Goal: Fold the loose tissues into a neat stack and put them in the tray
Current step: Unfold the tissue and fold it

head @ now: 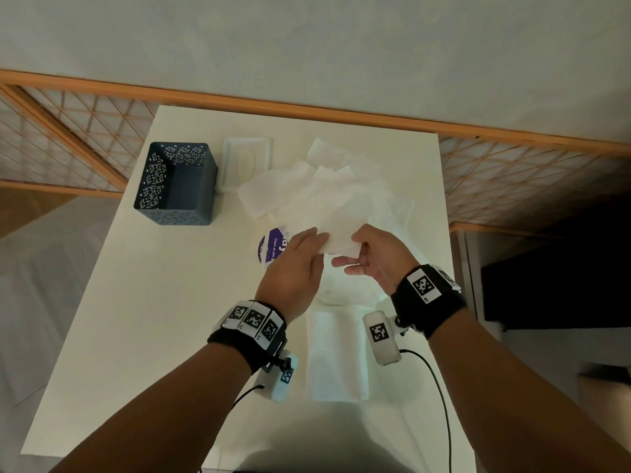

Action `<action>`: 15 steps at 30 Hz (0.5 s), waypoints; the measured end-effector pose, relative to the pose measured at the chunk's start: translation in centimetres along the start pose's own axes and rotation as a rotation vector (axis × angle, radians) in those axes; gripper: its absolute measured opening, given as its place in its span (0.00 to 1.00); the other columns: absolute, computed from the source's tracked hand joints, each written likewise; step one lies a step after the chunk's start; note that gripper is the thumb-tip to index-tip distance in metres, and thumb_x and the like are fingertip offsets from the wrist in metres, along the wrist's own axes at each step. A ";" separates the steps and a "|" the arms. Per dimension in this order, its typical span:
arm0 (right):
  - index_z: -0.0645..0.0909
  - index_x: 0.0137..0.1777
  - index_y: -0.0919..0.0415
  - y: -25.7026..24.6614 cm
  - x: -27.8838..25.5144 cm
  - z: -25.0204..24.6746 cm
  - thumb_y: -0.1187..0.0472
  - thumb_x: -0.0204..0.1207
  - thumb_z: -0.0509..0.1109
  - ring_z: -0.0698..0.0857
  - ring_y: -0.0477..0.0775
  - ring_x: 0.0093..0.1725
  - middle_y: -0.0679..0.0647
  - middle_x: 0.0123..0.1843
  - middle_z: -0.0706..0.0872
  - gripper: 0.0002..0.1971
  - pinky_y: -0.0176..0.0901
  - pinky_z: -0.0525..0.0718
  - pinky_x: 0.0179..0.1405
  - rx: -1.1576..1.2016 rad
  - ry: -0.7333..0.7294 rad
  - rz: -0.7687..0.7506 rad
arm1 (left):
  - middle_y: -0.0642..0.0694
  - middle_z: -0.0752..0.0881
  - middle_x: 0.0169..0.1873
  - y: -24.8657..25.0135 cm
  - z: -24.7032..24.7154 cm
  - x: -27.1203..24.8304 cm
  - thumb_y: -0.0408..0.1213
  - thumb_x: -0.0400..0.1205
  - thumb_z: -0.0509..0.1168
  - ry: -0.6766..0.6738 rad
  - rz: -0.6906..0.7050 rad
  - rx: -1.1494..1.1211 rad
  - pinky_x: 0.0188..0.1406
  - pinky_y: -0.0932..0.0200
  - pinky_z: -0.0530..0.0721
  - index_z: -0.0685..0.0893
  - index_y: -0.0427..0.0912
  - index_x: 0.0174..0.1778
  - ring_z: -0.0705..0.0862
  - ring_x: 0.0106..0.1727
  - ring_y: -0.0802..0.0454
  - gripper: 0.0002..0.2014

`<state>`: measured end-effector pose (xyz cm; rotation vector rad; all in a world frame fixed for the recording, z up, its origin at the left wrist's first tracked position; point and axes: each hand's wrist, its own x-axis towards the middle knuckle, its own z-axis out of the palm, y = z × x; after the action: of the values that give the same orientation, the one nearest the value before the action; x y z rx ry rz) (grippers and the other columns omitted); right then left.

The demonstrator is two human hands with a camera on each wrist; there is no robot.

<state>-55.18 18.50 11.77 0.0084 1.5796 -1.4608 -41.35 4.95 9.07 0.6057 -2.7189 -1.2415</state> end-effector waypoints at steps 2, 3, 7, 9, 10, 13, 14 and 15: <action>0.82 0.48 0.62 -0.1 0.1 -0.2 0.50 0.81 0.68 0.94 0.64 0.53 0.65 0.57 0.94 0.13 0.52 0.85 0.50 0.017 0.023 0.000 | 0.55 0.85 0.73 0.2 -0.2 0.3 0.40 0.94 0.57 0.062 0.015 -0.018 0.73 0.65 0.76 0.83 0.50 0.79 0.80 0.72 0.64 0.18; 0.82 0.45 0.60 0.0 0.2 -0.3 0.49 0.84 0.68 0.93 0.64 0.55 0.64 0.59 0.93 0.14 0.52 0.86 0.50 0.030 0.057 -0.005 | 0.58 0.89 0.64 0.5 -0.4 0.4 0.40 0.95 0.57 0.088 0.009 -0.025 0.65 0.69 0.78 0.85 0.50 0.75 0.83 0.63 0.67 0.16; 0.86 0.65 0.57 0.5 0.5 -0.8 0.45 0.82 0.72 0.87 0.61 0.68 0.59 0.68 0.88 0.19 0.57 0.90 0.61 0.090 0.205 -0.052 | 0.57 0.74 0.26 1.6 -1.4 1.1 0.39 0.94 0.58 0.144 -0.056 -0.092 0.31 0.66 0.69 0.75 0.58 0.38 0.74 0.29 0.60 0.17; 0.84 0.72 0.53 0.7 0.7 -1.1 0.42 0.75 0.76 0.83 0.56 0.71 0.53 0.71 0.85 0.27 0.60 0.86 0.69 0.106 0.240 -0.064 | 0.56 0.68 0.24 2.3 -1.8 1.3 0.40 0.94 0.60 0.153 -0.097 -0.142 0.28 0.63 0.68 0.69 0.49 0.33 0.68 0.27 0.56 0.20; 0.83 0.72 0.52 0.8 0.8 -1.2 0.41 0.71 0.77 0.83 0.54 0.71 0.51 0.71 0.85 0.31 0.59 0.85 0.70 0.104 0.242 -0.061 | 0.55 0.65 0.24 2.5 -1.9 1.5 0.41 0.93 0.61 0.159 -0.113 -0.168 0.27 0.62 0.66 0.66 0.46 0.33 0.64 0.27 0.55 0.22; 0.83 0.72 0.54 1.0 1.1 -1.4 0.44 0.72 0.77 0.88 0.55 0.67 0.52 0.68 0.90 0.29 0.52 0.87 0.64 0.100 0.208 -0.061 | 0.55 0.61 0.25 2.8 -2.0 2.0 0.44 0.92 0.64 0.163 -0.158 -0.234 0.30 0.56 0.63 0.61 0.47 0.32 0.60 0.30 0.55 0.25; 0.84 0.71 0.55 1.1 1.2 -1.4 0.49 0.78 0.76 0.90 0.56 0.65 0.53 0.66 0.91 0.23 0.51 0.88 0.61 0.098 0.205 -0.075 | 0.56 0.62 0.25 2.8 -2.0 2.2 0.45 0.91 0.64 0.166 -0.166 -0.257 0.31 0.53 0.64 0.61 0.47 0.32 0.61 0.31 0.53 0.25; 0.84 0.69 0.56 1.2 1.3 -1.4 0.53 0.81 0.75 0.91 0.57 0.64 0.54 0.64 0.92 0.19 0.51 0.89 0.59 0.089 0.213 -0.089 | 0.55 0.62 0.26 2.7 -2.0 2.4 0.45 0.91 0.65 0.170 -0.175 -0.284 0.32 0.52 0.65 0.61 0.47 0.32 0.61 0.31 0.51 0.24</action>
<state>-56.02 19.24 9.81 0.1520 1.7021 -1.6432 -43.93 4.20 12.18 0.8812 -2.3360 -1.5038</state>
